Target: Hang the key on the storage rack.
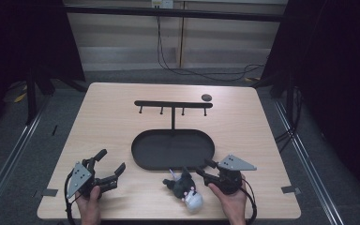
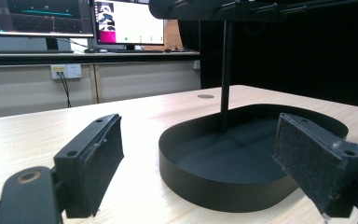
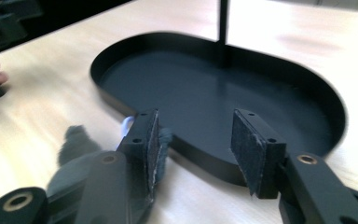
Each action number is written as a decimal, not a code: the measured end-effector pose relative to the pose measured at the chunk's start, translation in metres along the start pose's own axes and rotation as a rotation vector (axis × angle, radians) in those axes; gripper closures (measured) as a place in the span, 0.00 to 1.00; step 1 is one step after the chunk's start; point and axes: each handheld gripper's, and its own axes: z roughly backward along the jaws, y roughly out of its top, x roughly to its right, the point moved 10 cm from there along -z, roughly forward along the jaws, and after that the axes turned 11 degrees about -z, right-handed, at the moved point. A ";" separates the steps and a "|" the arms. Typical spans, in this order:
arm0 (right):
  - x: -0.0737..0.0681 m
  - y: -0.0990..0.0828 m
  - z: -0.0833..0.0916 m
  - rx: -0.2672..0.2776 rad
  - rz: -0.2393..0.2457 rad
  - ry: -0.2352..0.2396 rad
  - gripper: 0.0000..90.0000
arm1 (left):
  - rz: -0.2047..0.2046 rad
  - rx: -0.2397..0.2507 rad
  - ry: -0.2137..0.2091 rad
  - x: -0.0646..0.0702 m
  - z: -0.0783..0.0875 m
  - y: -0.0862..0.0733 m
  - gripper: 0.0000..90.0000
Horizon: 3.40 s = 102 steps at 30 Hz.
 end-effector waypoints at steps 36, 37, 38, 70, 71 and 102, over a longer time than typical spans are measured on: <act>-0.047 -0.017 -0.057 -0.550 0.091 0.135 0.77 | 0.001 -0.001 -0.001 0.000 0.000 0.000 0.17; -0.047 -0.018 -0.058 -0.559 0.096 0.128 0.78 | 0.004 -0.001 -0.002 0.000 0.000 0.000 0.17; -0.048 -0.021 -0.062 -0.595 0.101 0.128 0.80 | 0.001 -0.001 -0.001 0.000 0.000 0.000 0.17; -0.056 -0.036 -0.087 -0.870 0.245 0.102 0.91 | 0.006 0.005 -0.007 0.001 0.000 0.000 0.17; -0.057 -0.037 -0.088 -0.887 0.256 0.116 0.92 | 0.006 0.005 -0.007 0.001 0.000 0.000 0.17; -0.069 -0.038 -0.096 -1.153 0.439 0.064 0.97 | 0.007 0.004 -0.007 0.001 0.000 0.000 0.17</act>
